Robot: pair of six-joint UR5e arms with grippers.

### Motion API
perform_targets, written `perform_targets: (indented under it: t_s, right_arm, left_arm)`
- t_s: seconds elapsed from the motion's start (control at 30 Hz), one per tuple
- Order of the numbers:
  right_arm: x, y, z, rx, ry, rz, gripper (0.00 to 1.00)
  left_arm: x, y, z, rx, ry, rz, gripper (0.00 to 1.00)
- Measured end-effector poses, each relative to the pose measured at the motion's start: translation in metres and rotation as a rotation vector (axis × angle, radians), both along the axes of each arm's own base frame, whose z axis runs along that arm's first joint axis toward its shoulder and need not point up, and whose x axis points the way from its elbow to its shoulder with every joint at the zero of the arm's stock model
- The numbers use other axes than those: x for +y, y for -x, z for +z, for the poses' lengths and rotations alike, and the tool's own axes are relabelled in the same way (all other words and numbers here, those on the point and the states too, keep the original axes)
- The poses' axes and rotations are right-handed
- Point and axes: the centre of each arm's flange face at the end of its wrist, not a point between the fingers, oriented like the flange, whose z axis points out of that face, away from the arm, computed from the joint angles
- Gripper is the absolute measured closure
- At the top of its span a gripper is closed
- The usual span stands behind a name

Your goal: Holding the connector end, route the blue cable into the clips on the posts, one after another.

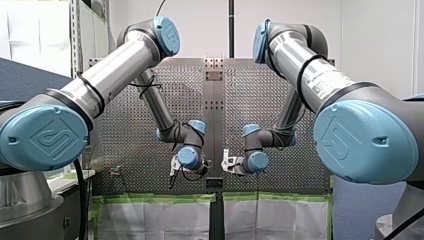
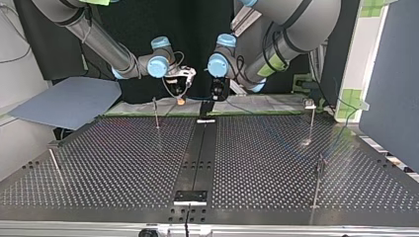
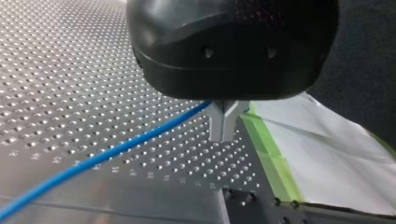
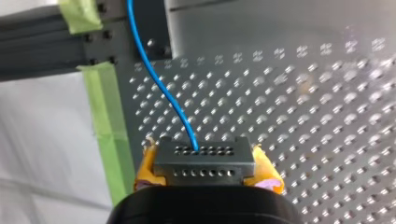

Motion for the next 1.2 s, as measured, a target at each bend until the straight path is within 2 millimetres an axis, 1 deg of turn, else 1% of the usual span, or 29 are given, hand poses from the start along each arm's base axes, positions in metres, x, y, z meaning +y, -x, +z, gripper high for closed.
perform_targets:
  t_s: [0.17, 0.33, 0.43, 0.5, 0.63, 0.77, 0.8, 0.87, 1.0, 1.2]
  right_arm:
    - [0.001, 0.010, -0.011, 0.000, -0.003, -0.013, 1.00]
    - [0.001, 0.017, -0.020, 0.002, -0.006, -0.024, 1.00]
    - [0.002, 0.020, -0.031, 0.011, -0.014, -0.033, 1.00]
    - [0.004, 0.022, -0.042, 0.017, -0.020, -0.039, 1.00]
    - [0.008, 0.027, -0.063, 0.029, -0.032, -0.051, 1.00]
    - [0.015, 0.034, -0.088, 0.051, -0.057, -0.063, 1.00]
    - [0.016, 0.035, -0.091, 0.054, -0.059, -0.066, 1.00]
    - [0.017, 0.038, -0.095, 0.060, -0.063, -0.075, 1.00]
    - [0.021, 0.047, -0.101, 0.065, -0.067, -0.095, 1.00]
    - [0.023, 0.055, -0.105, 0.064, -0.059, -0.112, 1.00]
  left_arm:
    - [-0.007, 0.002, -0.002, -0.024, 0.019, -0.004, 1.00]
    - [-0.013, 0.004, -0.001, -0.051, 0.014, -0.002, 1.00]
    - [-0.016, 0.006, -0.002, -0.061, 0.019, -0.009, 1.00]
    - [-0.017, 0.007, -0.007, -0.060, 0.018, -0.015, 1.00]
    - [-0.019, 0.013, -0.023, -0.049, 0.010, -0.026, 1.00]
    - [-0.021, 0.020, -0.043, -0.038, 0.004, -0.040, 1.00]
    - [-0.021, 0.021, -0.048, -0.034, 0.002, -0.043, 1.00]
    - [-0.021, 0.025, -0.059, -0.022, -0.005, -0.050, 1.00]
    - [-0.023, 0.034, -0.072, -0.007, -0.019, -0.064, 1.00]
    - [-0.027, 0.050, -0.097, 0.008, -0.058, -0.091, 1.00]
